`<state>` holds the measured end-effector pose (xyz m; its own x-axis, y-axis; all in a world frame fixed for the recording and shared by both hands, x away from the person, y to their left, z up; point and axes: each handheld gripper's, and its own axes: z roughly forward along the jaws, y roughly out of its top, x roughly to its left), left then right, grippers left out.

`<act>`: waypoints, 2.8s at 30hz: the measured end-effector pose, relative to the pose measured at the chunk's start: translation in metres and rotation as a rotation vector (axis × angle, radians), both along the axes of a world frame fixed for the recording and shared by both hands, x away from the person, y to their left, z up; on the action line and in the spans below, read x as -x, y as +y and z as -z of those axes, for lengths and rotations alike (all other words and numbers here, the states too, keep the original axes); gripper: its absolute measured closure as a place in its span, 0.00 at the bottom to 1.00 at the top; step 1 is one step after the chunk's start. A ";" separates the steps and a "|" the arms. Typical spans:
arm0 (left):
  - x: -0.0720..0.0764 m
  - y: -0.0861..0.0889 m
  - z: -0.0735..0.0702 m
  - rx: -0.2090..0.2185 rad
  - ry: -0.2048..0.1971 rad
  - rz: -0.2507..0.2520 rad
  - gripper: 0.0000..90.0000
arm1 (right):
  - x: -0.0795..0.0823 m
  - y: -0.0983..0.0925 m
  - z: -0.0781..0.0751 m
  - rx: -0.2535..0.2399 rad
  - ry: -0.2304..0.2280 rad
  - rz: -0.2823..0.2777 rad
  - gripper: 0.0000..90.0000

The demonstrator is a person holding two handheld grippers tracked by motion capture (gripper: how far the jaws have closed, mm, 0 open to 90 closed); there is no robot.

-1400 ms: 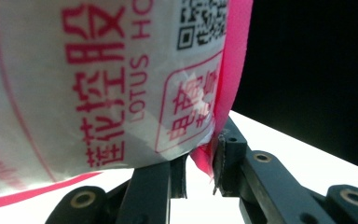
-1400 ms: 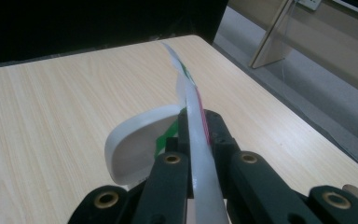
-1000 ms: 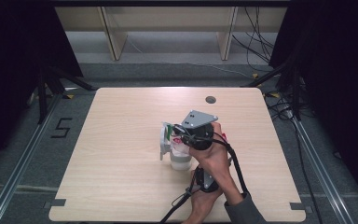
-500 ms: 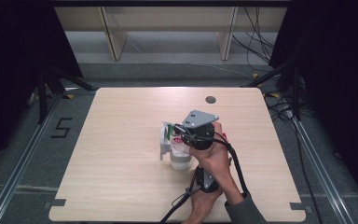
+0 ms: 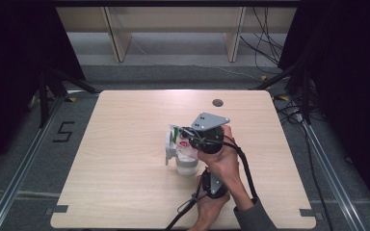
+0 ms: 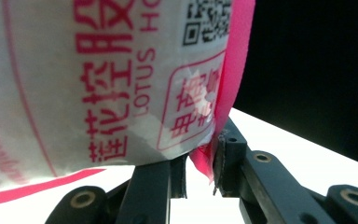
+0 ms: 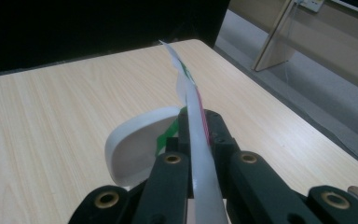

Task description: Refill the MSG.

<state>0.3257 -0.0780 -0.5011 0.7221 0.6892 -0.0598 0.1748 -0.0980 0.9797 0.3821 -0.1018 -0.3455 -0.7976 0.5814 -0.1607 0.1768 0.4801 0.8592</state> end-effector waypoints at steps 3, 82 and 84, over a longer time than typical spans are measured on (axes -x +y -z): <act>0.000 0.000 0.000 -0.002 0.003 0.003 0.86 | 0.000 -0.002 -0.001 -0.004 -0.001 -0.007 0.98; 0.022 0.039 0.005 -0.088 0.180 0.000 0.39 | 0.011 -0.110 -0.012 -0.401 0.002 -0.033 1.00; 0.025 0.042 0.005 -0.099 0.176 0.008 0.38 | 0.012 -0.113 -0.012 -0.402 0.003 -0.030 1.00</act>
